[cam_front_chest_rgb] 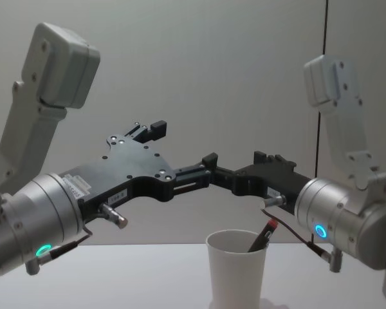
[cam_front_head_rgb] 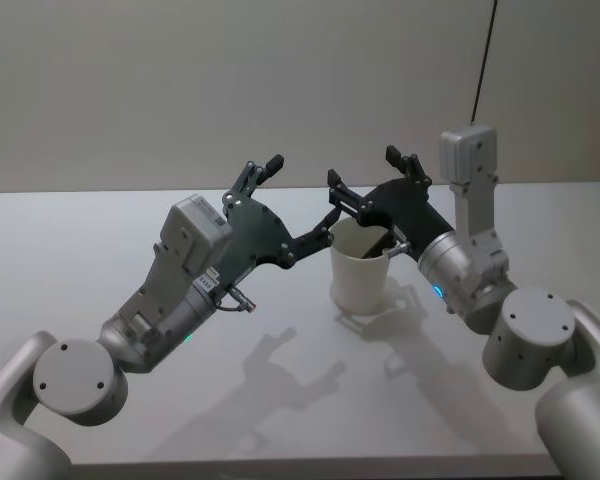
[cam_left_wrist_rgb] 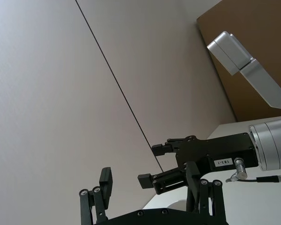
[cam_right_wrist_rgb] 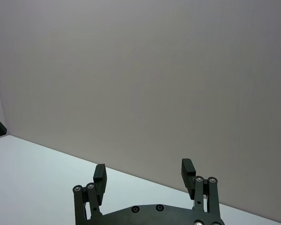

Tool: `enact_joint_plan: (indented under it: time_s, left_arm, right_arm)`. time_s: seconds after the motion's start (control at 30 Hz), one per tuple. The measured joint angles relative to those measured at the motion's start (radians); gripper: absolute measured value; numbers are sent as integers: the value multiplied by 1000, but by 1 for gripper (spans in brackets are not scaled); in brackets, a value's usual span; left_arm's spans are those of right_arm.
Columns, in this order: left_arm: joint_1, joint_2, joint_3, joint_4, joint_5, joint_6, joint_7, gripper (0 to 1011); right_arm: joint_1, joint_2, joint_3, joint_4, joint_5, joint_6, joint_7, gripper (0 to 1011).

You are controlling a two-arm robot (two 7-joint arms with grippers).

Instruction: Place the pen into the pen holder.

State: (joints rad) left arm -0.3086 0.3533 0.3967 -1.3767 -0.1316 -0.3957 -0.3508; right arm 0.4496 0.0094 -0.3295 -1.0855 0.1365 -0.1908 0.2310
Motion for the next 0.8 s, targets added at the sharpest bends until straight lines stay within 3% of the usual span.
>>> enact_joint_plan:
  time_s: [0.8]
  left_arm:
    - [0,0,0,0,0,0,0,1004]
  right_arm:
    - [2,-1,2,5,5,-1,3,1001]
